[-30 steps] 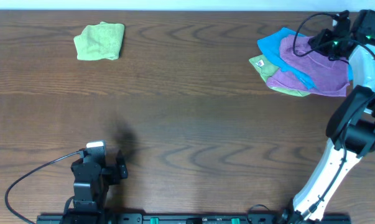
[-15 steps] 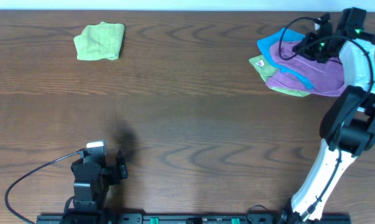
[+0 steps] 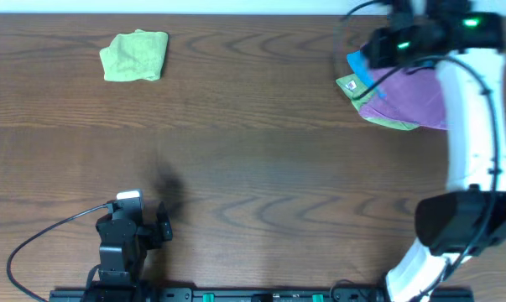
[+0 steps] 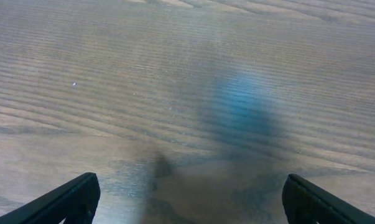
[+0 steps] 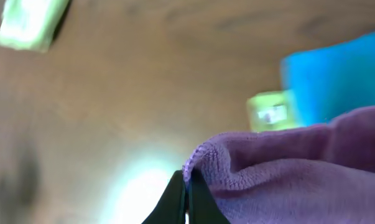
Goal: Fold the cloth
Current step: 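Grasp the purple cloth edge with the right gripper and lift it, then drag the purple cloth leftward to the table center with right gripper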
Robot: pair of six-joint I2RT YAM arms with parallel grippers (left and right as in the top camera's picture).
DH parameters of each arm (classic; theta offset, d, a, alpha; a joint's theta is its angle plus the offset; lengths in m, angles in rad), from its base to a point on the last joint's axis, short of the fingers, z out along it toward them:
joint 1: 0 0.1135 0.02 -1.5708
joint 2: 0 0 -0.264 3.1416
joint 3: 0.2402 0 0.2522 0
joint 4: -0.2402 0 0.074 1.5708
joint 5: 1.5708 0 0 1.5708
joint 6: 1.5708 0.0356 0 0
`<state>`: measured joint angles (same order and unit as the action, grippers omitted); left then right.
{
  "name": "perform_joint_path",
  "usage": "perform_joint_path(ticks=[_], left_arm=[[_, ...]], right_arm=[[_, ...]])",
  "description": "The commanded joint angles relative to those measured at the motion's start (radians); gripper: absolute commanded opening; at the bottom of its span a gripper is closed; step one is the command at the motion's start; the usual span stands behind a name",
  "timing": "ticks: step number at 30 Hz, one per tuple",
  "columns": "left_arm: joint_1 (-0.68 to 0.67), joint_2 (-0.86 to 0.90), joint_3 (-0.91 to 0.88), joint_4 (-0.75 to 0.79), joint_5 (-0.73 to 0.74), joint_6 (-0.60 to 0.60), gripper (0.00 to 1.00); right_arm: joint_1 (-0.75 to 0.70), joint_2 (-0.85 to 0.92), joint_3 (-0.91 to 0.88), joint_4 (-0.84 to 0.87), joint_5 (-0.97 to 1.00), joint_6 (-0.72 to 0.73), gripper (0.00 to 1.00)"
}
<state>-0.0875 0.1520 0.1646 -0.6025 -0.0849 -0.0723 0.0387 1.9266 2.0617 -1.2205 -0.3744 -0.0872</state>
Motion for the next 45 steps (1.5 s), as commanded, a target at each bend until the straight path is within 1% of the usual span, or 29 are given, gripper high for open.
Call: perform_joint_path(ticks=[1,4,7,11,16,18,21,25,26,27,30,32,33,35,37,38,40,43,45], left_arm=[[0.002,-0.006,-0.01,-0.002,0.0,-0.003,0.95],[0.002,-0.006,-0.01,-0.002,0.0,-0.003,0.95],[0.002,-0.006,-0.01,-0.002,0.0,-0.003,0.95],[0.002,-0.006,-0.01,-0.002,0.0,-0.003,0.95],[0.002,-0.006,-0.01,-0.002,0.0,-0.003,0.95],[0.002,-0.006,-0.01,-0.002,0.0,-0.003,0.95],[0.002,-0.006,-0.01,-0.002,0.0,-0.003,0.95],[0.002,-0.006,-0.01,-0.002,0.0,-0.003,0.95],[0.002,-0.006,-0.01,-0.002,0.0,-0.003,0.95],[0.002,-0.006,-0.01,-0.002,0.0,-0.003,0.95],[0.002,-0.006,-0.01,-0.002,0.0,-0.003,0.95],[0.002,-0.006,-0.01,-0.002,0.0,-0.003,0.95],[0.002,-0.006,-0.01,-0.002,0.0,-0.003,0.95],[0.002,-0.006,-0.01,-0.002,0.0,-0.003,0.95],[0.002,-0.006,-0.01,-0.002,0.0,-0.003,0.95],[0.002,-0.006,-0.01,-0.003,0.0,-0.003,0.95],[0.002,-0.006,-0.01,-0.002,0.0,-0.003,0.95],[0.002,-0.006,-0.01,-0.002,0.0,-0.003,0.95],[0.002,-0.006,-0.01,-0.002,0.0,-0.003,0.95]], right_arm=[[0.138,-0.008,0.001,-0.073,0.01,-0.039,0.01],[0.245,-0.032,0.001,-0.094,0.054,-0.028,0.01],[0.324,-0.081,0.001,-0.089,0.172,-0.018,0.01],[0.355,-0.145,0.006,-0.076,0.32,0.008,0.01],[0.362,-0.202,0.007,-0.019,0.359,0.039,0.01],[0.372,-0.231,0.007,0.063,0.457,0.056,0.01],[0.375,-0.247,0.007,0.209,0.586,-0.026,0.01],[0.372,-0.211,0.006,0.412,0.534,-0.156,0.01],[0.369,-0.182,0.006,0.532,0.527,-0.165,0.01],[0.367,-0.165,0.006,0.603,0.526,-0.165,0.01],[0.367,-0.118,0.006,0.766,0.523,-0.165,0.01],[0.367,-0.087,0.006,0.809,0.52,-0.165,0.01],[0.367,-0.072,0.006,0.8,0.52,-0.164,0.01],[0.37,-0.046,0.006,0.721,0.52,-0.14,0.01],[0.378,-0.023,0.006,0.61,0.519,-0.093,0.01],[0.386,-0.002,0.006,0.499,0.519,-0.065,0.01],[0.397,0.026,0.006,0.345,0.492,-0.006,0.01],[0.414,0.051,0.005,0.191,0.391,0.023,0.02],[0.424,0.055,0.005,0.107,0.364,0.026,0.01]])
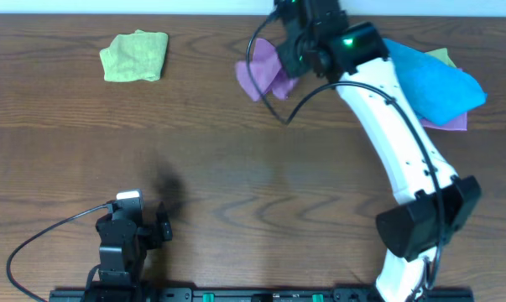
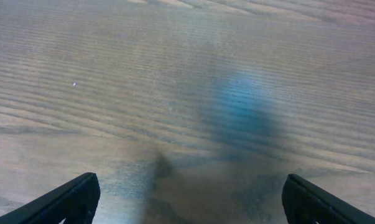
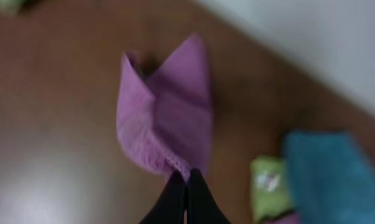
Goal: Fold the cloth
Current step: 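Drag the purple cloth leftward to the table center with right gripper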
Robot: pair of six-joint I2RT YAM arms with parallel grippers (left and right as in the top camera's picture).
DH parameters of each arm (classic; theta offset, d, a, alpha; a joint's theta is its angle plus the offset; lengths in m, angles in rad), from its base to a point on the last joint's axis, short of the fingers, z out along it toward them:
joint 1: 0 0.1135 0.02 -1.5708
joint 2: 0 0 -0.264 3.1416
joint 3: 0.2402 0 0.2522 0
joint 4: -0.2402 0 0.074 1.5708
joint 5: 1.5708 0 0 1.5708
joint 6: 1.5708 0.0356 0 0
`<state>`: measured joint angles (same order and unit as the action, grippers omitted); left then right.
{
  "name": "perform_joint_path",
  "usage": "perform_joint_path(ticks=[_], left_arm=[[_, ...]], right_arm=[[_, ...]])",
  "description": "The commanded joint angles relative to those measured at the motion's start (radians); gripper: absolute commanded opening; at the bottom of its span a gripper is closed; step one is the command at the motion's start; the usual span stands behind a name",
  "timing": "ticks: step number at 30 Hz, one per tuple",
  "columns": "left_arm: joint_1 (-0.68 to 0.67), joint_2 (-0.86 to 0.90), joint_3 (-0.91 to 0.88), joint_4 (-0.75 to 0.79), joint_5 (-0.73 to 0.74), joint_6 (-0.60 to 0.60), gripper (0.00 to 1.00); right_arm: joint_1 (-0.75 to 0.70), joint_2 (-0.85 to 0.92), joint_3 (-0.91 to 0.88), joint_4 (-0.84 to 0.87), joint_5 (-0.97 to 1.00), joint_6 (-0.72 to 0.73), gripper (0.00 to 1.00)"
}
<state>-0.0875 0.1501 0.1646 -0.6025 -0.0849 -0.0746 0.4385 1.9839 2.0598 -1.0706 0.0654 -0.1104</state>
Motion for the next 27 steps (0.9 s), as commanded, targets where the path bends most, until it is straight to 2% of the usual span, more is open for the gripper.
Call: perform_joint_path(ticks=[1,6,12,14,15,16,18,23,27], left_arm=[[0.002,-0.005,-0.01,-0.002,0.0,0.0,0.95],[0.002,-0.005,-0.01,-0.002,0.0,0.0,0.95],[0.002,-0.005,-0.01,-0.002,0.0,0.0,0.95],[0.002,-0.005,-0.01,-0.002,0.0,0.0,0.95],[0.002,-0.005,-0.01,-0.002,0.0,0.0,0.95],[0.002,-0.005,-0.01,-0.002,0.0,0.0,0.95],[0.002,-0.005,-0.01,-0.002,0.0,0.0,0.95],[0.002,-0.005,-0.01,-0.002,0.0,0.0,0.95],[0.002,-0.005,-0.01,-0.002,0.0,0.0,0.95]], right_arm=[[0.031,-0.002,0.006,-0.069,-0.077,0.055,0.01],[0.061,-0.009,0.006,-0.146,-0.077,0.053,0.01],[0.135,-0.009,0.006,-0.325,-0.077,0.042,0.01],[0.174,-0.009,0.006,-0.362,-0.071,0.042,0.05],[0.186,-0.009,0.005,-0.364,-0.063,0.042,0.25],[0.202,-0.009,-0.002,-0.358,-0.043,0.043,0.99],[0.223,-0.009,-0.037,-0.328,0.015,0.061,0.99],[0.235,-0.009,-0.181,-0.246,0.149,0.214,0.99],[0.24,-0.029,-0.232,-0.154,0.148,0.266,0.99]])
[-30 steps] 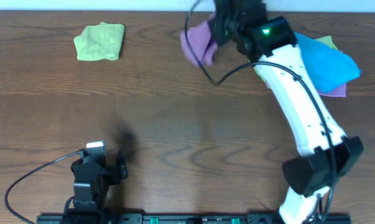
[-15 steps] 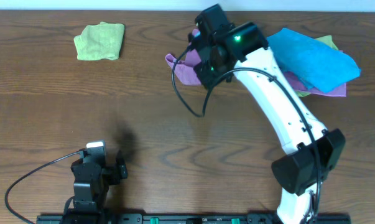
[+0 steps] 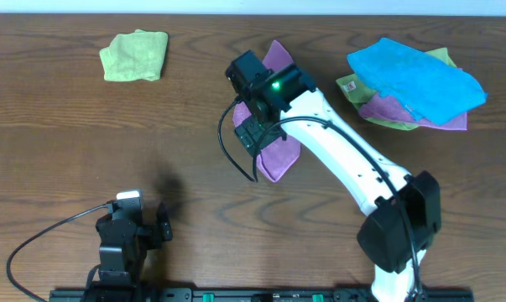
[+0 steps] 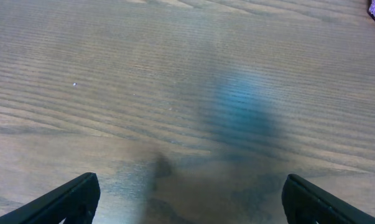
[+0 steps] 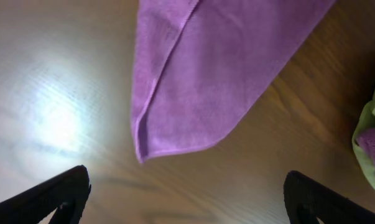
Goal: Fold the cloth
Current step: 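Drag the purple cloth leftward to the table center with right gripper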
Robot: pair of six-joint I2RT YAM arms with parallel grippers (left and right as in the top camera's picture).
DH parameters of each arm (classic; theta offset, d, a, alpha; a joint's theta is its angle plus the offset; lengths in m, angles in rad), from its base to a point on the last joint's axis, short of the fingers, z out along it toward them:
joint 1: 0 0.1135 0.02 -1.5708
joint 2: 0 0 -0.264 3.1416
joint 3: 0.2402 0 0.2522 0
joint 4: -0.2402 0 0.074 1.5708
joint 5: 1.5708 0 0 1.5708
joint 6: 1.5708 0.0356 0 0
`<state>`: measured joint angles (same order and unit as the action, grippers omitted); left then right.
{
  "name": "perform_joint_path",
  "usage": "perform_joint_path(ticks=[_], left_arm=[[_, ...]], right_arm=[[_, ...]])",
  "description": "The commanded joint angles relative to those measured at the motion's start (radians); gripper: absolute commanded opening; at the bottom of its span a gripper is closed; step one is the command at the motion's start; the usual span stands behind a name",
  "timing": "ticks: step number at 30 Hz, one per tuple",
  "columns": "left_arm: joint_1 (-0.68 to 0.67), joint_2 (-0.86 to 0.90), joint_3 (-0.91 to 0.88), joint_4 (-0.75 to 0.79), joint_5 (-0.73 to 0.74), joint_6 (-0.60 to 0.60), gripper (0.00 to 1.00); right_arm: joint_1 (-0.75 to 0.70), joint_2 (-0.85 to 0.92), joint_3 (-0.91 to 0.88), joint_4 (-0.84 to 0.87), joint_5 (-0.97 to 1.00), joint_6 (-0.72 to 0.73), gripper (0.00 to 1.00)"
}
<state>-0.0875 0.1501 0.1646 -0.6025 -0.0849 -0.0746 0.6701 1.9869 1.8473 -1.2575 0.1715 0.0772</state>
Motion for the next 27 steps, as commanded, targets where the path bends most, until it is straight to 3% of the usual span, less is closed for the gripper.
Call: perform_joint_path(ticks=[1,4,8,10,12,15,21,27], left_arm=[[0.002,-0.005,-0.01,-0.002,0.0,0.0,0.95],[0.002,-0.005,-0.01,-0.002,0.0,0.0,0.95],[0.002,-0.005,-0.01,-0.002,0.0,0.0,0.95],[0.002,-0.005,-0.01,-0.002,0.0,0.0,0.95],[0.002,-0.005,-0.01,-0.002,0.0,0.0,0.95],[0.002,-0.005,-0.01,-0.003,0.0,0.0,0.95],[0.002,-0.005,-0.01,-0.002,0.0,0.0,0.95],[0.002,-0.005,-0.01,-0.002,0.0,0.0,0.95]], right_arm=[[0.012,-0.042,-0.03,0.058,0.031,0.079,0.99],[0.018,-0.066,-0.067,0.141,-0.002,0.039,0.99],[0.001,-0.073,-0.143,0.237,-0.127,-0.204,0.99],[-0.027,-0.073,-0.203,0.249,-0.056,-0.179,0.99],[-0.063,-0.076,-0.241,0.239,0.003,-0.037,0.99],[-0.121,-0.113,-0.255,0.195,-0.159,0.053,0.99],[-0.178,-0.266,-0.397,0.327,-0.463,-0.076,0.99],[-0.184,-0.407,-0.649,0.414,-0.648,-0.073,0.99]])
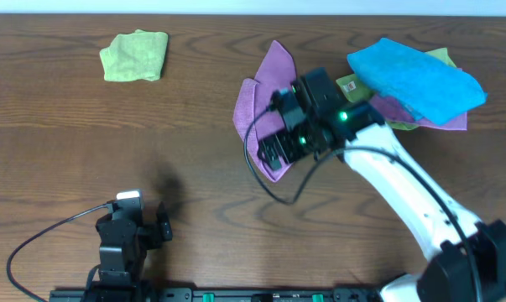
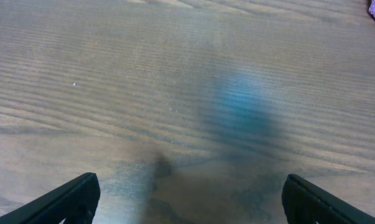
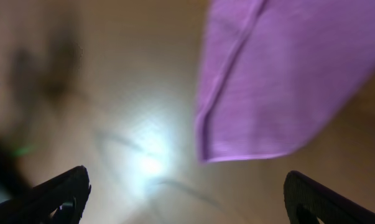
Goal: Fold the cloth
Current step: 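Drag the purple cloth leftward to the table center with right gripper, then reach the left gripper to the purple cloth's upper corner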
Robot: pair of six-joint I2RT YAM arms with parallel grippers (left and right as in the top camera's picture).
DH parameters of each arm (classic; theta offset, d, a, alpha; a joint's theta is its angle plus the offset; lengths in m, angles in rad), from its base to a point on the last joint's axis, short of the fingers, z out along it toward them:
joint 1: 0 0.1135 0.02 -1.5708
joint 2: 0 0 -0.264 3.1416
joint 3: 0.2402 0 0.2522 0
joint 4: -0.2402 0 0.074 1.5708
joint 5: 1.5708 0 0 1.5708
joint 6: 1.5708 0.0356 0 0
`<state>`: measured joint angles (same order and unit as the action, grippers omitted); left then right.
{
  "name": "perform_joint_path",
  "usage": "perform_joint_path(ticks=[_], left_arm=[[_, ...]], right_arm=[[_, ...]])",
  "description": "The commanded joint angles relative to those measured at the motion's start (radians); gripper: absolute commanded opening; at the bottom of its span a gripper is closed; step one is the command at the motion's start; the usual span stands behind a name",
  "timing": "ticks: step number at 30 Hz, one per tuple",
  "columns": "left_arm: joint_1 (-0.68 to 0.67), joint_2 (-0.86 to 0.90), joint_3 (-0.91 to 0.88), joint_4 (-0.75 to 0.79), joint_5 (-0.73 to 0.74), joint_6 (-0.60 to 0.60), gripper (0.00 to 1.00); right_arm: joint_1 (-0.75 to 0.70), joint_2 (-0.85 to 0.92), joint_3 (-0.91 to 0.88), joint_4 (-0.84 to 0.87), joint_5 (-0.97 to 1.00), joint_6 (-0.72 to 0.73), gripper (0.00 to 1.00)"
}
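The purple cloth (image 1: 259,94) lies loosely spread on the table, back of centre, its near end partly under my right gripper (image 1: 273,149). In the right wrist view the cloth (image 3: 287,74) fills the upper right, with one hemmed corner pointing down. The right gripper (image 3: 187,202) is open above the bare wood, with nothing between its fingers. My left gripper (image 1: 143,228) rests at the near left edge of the table. It is also open (image 2: 190,199) over bare wood. A purple cloth corner shows at the left wrist view's top right.
A folded green cloth (image 1: 135,55) lies at the far left. At the far right is a pile of cloths with a blue one (image 1: 416,77) on top and green and purple ones under it. The right arm (image 1: 412,210) crosses the table's right half.
The right gripper, still open, has moved from over the cloth's middle towards its near right edge. More of the cloth now shows. The cloth and the left arm have not moved.
First the right gripper was shut on the purple cloth at the pile on the far right. Then it held the cloth in the air over the far middle. After that the gripper was open and the cloth lay on the table, where it still lies.
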<state>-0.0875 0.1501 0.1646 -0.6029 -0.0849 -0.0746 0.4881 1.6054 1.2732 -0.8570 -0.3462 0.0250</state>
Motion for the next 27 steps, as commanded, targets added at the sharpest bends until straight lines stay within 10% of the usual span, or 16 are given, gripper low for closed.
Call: perform_joint_path(ticks=[1,15,27], left_arm=[[0.002,-0.005,-0.01,-0.002,0.0,0.0,0.95],[0.002,-0.005,-0.01,-0.002,0.0,0.0,0.95],[0.002,-0.005,-0.01,-0.002,0.0,0.0,0.95]], right_arm=[[-0.003,-0.051,-0.112,0.027,-0.127,-0.019,0.99],[-0.007,-0.139,-0.139,-0.071,-0.098,0.095,0.99],[0.008,-0.14,-0.14,-0.112,-0.148,0.969,0.99]])
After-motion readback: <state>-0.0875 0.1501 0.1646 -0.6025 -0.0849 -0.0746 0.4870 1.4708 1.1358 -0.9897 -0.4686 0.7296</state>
